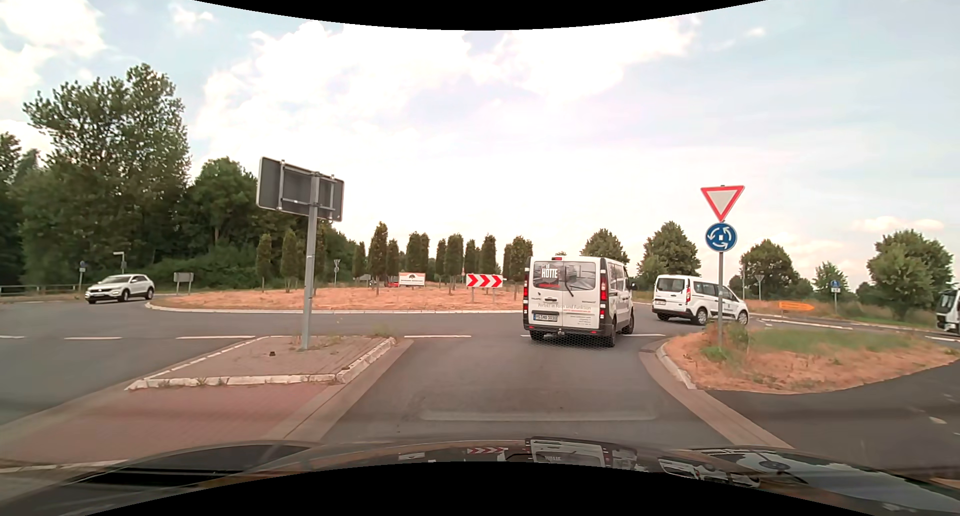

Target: Follow the waypoints while adhering to traffic rules and regulations

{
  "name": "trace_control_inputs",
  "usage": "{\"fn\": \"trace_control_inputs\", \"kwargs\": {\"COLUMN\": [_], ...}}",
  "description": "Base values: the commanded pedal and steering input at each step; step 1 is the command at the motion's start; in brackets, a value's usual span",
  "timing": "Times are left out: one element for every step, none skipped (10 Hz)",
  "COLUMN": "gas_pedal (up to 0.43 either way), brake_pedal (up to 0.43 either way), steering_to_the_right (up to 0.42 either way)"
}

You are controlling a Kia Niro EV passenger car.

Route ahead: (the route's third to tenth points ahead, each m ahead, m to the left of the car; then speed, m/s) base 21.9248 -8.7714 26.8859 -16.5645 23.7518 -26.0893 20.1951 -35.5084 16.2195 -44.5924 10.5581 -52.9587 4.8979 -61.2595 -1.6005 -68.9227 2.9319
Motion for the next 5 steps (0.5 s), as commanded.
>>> {"fn": "trace_control_inputs", "kwargs": {"gas_pedal": [0.000, 0.000, 0.000, 0.000, 0.000], "brake_pedal": [0.000, 0.000, 0.000, 0.000, 0.000], "steering_to_the_right": [0.028, 0.028, 0.028, 0.028, 0.028]}}
